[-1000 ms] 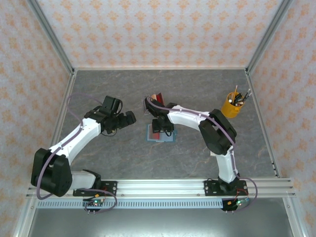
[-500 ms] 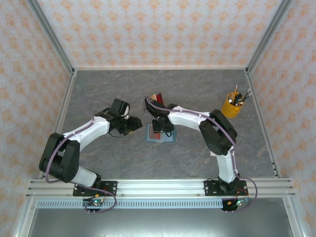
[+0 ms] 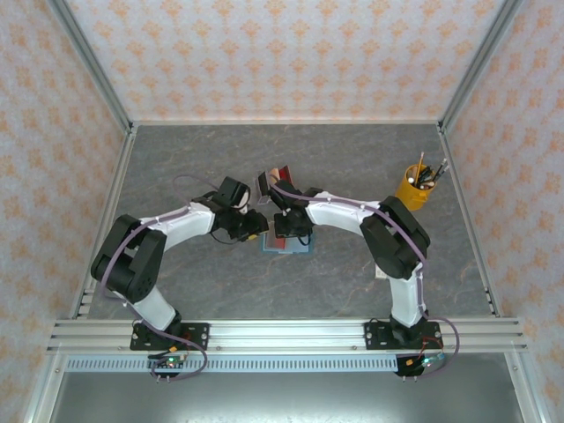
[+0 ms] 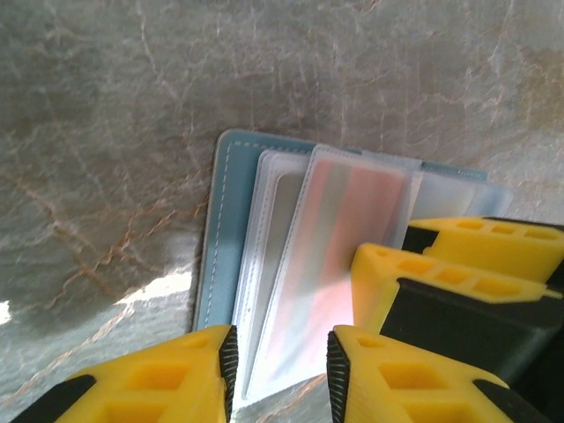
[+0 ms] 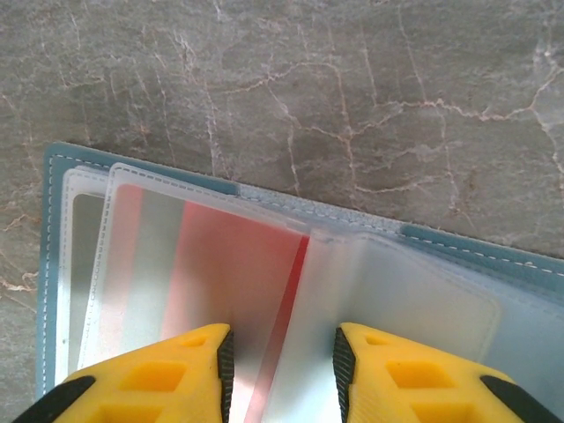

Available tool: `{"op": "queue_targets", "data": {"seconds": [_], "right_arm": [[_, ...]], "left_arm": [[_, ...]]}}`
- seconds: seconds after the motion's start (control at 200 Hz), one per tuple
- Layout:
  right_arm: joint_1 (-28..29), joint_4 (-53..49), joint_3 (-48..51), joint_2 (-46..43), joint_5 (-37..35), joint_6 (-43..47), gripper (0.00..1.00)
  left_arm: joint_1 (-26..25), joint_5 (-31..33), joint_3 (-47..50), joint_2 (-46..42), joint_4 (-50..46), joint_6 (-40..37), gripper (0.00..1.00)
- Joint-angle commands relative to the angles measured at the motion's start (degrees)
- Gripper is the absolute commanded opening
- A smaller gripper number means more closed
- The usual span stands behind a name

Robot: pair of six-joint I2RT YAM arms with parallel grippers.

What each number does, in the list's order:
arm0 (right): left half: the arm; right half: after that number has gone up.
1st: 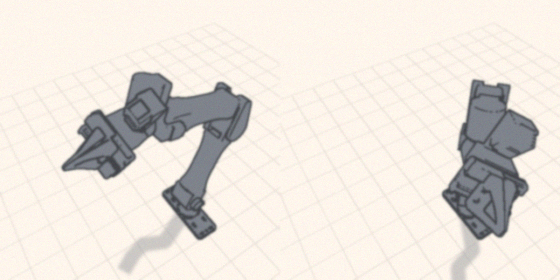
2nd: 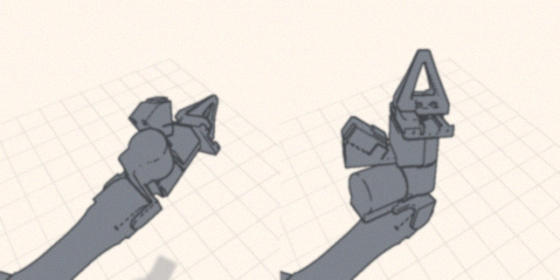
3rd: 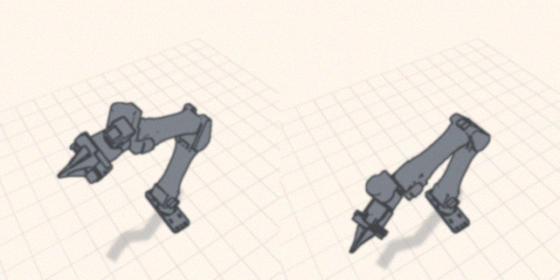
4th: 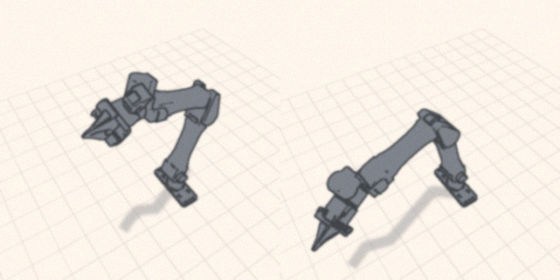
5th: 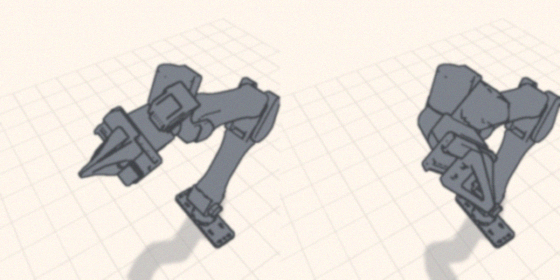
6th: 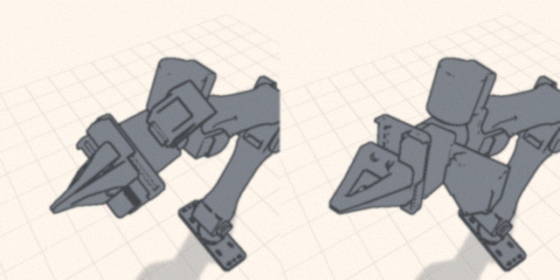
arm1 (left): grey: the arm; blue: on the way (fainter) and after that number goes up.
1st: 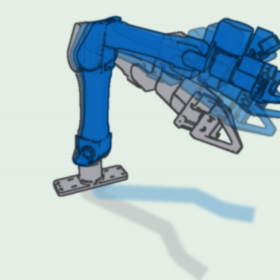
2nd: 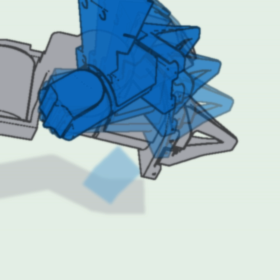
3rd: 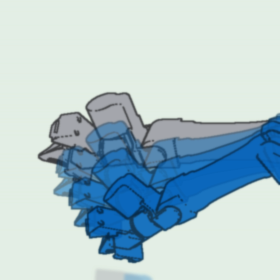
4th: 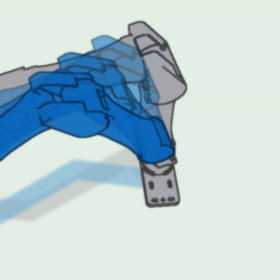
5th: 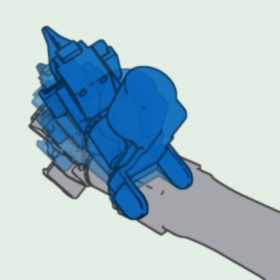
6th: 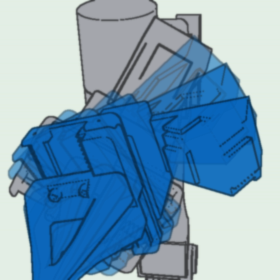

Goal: Take the credit cards out of the card holder

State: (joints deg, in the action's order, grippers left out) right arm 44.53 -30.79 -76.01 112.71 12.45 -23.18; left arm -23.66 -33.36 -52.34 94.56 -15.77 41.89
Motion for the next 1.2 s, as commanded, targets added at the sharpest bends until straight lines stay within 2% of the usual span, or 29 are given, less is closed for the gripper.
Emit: {"op": "queue_targets", "data": {"seconds": [0.0, 0.44, 0.751, 1.196], "right_arm": [[-0.4, -3.3, 3.5, 2.8, 0.4, 0.5, 0.36], [-1.3, -1.7, 4.6, 2.2, 2.5, -0.5, 0.35], [-1.8, -0.6, 5.3, 1.9, 3.9, -0.9, 0.34], [-2.4, 0.4, 5.9, 1.8, 5.4, -1.1, 0.35]], "left_arm": [[-0.6, -1.5, -1.9, 1.3, 1.5, 0.5, 0.33], [-2.4, -0.7, -2.7, 4.1, -1.3, -0.5, 0.24], [-2.4, 1.5, -3.3, 5.1, -3.0, -1.2, 0.26], [-2.5, 0.5, -5.2, 6.9, -6.5, -4.3, 0.28]]}}
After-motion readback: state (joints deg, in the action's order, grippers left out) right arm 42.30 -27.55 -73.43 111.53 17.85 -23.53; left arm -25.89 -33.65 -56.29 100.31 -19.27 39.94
